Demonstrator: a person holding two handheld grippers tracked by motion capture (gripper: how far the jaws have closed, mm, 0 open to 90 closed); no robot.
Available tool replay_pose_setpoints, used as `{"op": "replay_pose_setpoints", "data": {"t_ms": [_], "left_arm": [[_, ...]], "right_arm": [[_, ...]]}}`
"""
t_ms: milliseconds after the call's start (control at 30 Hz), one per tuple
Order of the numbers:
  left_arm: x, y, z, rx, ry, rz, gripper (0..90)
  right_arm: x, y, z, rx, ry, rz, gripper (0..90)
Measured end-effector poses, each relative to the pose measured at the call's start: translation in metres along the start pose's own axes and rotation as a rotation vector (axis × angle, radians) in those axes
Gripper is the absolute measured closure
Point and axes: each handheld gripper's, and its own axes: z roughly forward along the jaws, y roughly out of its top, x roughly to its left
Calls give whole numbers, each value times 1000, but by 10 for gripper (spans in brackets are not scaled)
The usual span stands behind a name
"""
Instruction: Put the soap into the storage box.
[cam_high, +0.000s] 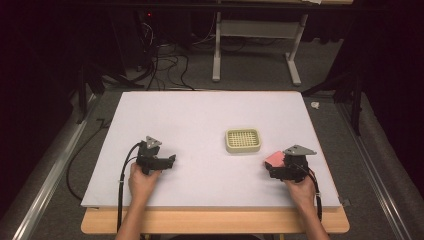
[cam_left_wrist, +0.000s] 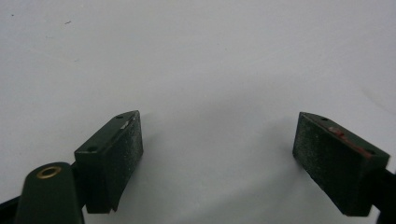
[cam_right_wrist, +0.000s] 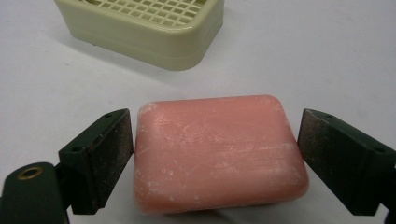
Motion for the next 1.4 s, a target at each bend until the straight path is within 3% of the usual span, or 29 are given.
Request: {"op": "replay_pose_setpoints", "data": {"t_ms": [967, 1400], "left_arm": [[0, 0, 0, 0, 0, 0, 165], [0, 0, 0, 0, -1, -1, 165]], "right_arm": [[1, -4, 11, 76, 21, -37, 132], [-1, -2, 12, 95, 38, -17, 136]]}}
